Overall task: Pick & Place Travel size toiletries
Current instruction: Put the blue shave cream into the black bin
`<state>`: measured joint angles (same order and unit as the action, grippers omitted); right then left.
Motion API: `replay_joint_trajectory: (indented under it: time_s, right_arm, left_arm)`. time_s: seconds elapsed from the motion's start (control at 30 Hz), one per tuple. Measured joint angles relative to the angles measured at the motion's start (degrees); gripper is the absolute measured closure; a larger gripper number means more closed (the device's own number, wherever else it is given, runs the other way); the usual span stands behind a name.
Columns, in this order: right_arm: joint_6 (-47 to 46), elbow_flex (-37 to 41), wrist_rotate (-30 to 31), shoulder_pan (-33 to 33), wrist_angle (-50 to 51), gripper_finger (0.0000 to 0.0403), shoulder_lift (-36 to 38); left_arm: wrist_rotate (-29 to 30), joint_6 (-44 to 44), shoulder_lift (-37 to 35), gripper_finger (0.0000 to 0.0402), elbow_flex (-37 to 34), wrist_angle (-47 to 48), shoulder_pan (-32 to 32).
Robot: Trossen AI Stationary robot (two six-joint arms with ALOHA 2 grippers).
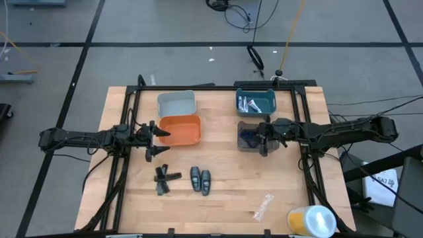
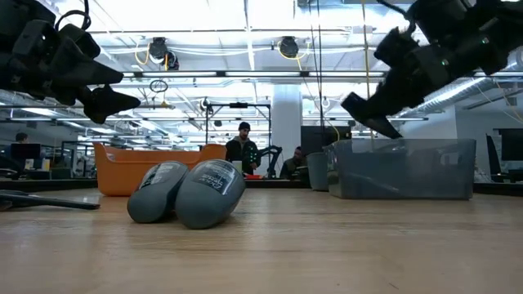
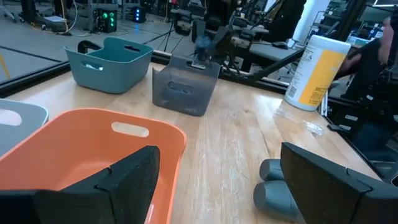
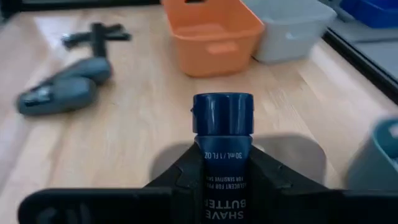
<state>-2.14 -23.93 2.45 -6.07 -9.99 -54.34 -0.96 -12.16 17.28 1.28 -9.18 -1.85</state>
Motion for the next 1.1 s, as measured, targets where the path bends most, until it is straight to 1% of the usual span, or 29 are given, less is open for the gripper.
replay_joint_trajectory:
  time_s: [0.13,0.5,1.1]
  right_arm:
    - [-0.3,1.0,3.5,0.0,0.3,0.0332,0.9]
    - [-2.7,1.0,3.5,0.0,3.1,0.0332,1.1]
    - [-3.2,1.0,3.6,0.0,6.8,0.0332,1.0]
  left_arm:
    - [0.0,0.0,0.0,0.0073,0.0,0.0,0.0]
    - [0.0,0.0,0.0,0.0073,0.0,0.0,0.0]
    - [0.0,0.0,0.0,0.0073,0.0,0.0,0.0]
